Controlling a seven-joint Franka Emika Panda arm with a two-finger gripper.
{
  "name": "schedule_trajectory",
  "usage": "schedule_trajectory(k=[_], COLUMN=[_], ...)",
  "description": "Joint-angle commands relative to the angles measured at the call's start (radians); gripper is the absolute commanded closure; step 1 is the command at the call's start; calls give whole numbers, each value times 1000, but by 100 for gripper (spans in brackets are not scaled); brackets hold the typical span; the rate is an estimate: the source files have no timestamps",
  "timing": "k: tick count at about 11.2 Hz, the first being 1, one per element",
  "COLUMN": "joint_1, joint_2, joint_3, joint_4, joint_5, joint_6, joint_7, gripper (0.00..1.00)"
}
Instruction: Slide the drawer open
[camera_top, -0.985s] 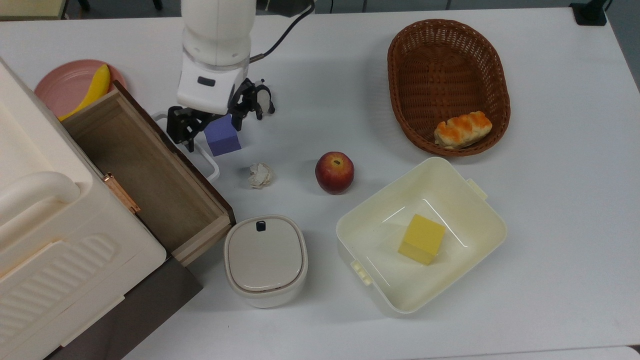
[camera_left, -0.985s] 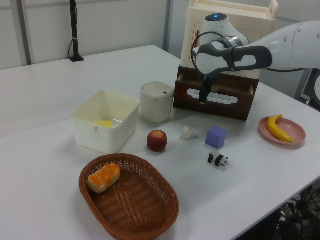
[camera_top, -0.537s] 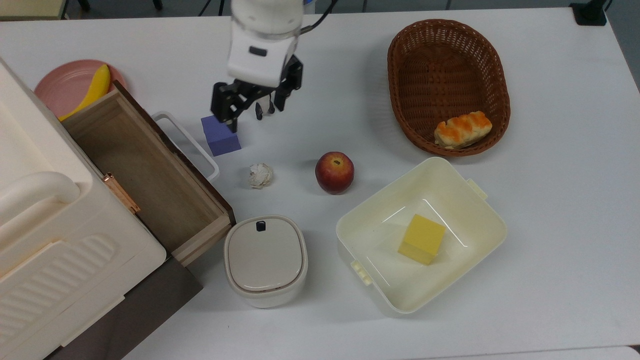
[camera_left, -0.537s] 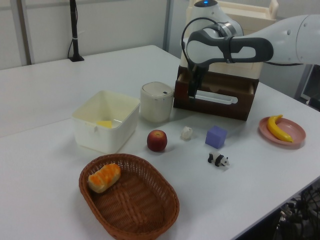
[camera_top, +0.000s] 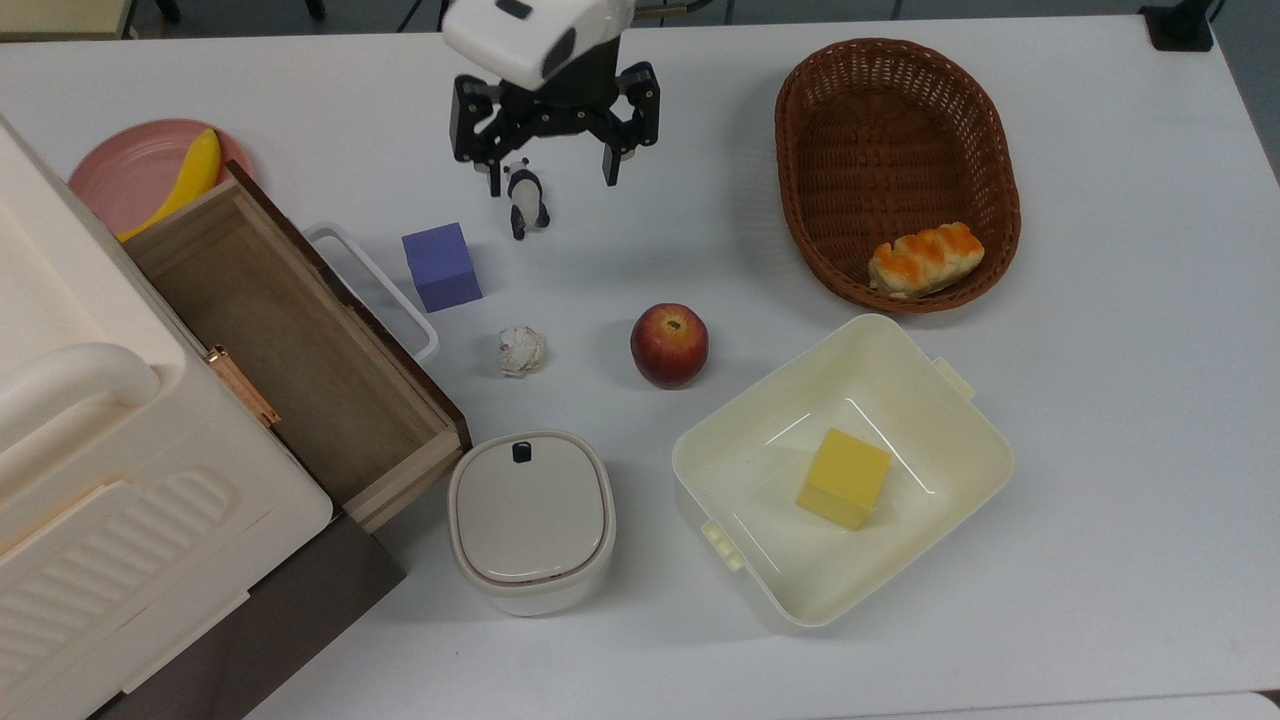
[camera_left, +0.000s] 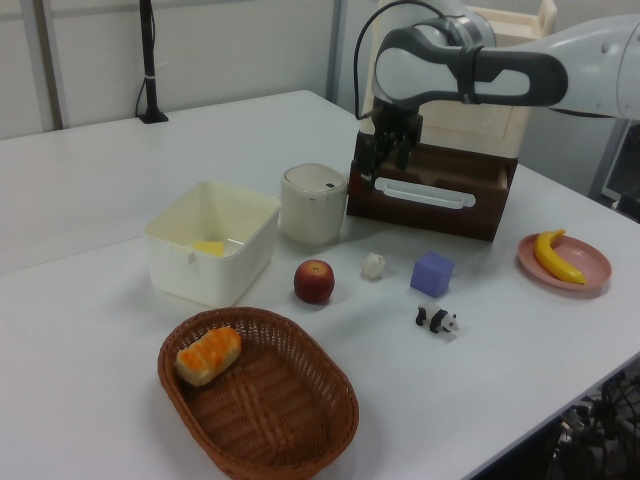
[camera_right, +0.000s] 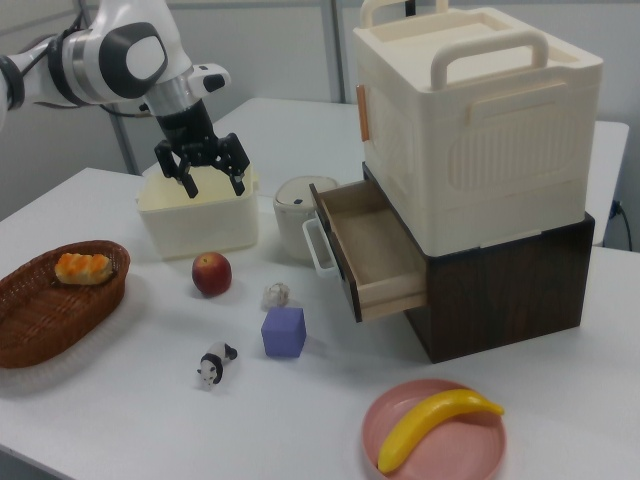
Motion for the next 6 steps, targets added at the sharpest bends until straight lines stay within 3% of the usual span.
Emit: schedule_trajectory(k=[1,3,6], joint_1=[-1,-1,8], joint_2=[-68,-111,-153], joint_3=[-53,-113,-164], joint_4=[-9,-9,-12], joint_5=[104,198,224], joint_6=[-60,-91,-187], joint_7=[106,132,143], gripper=[0,0,0])
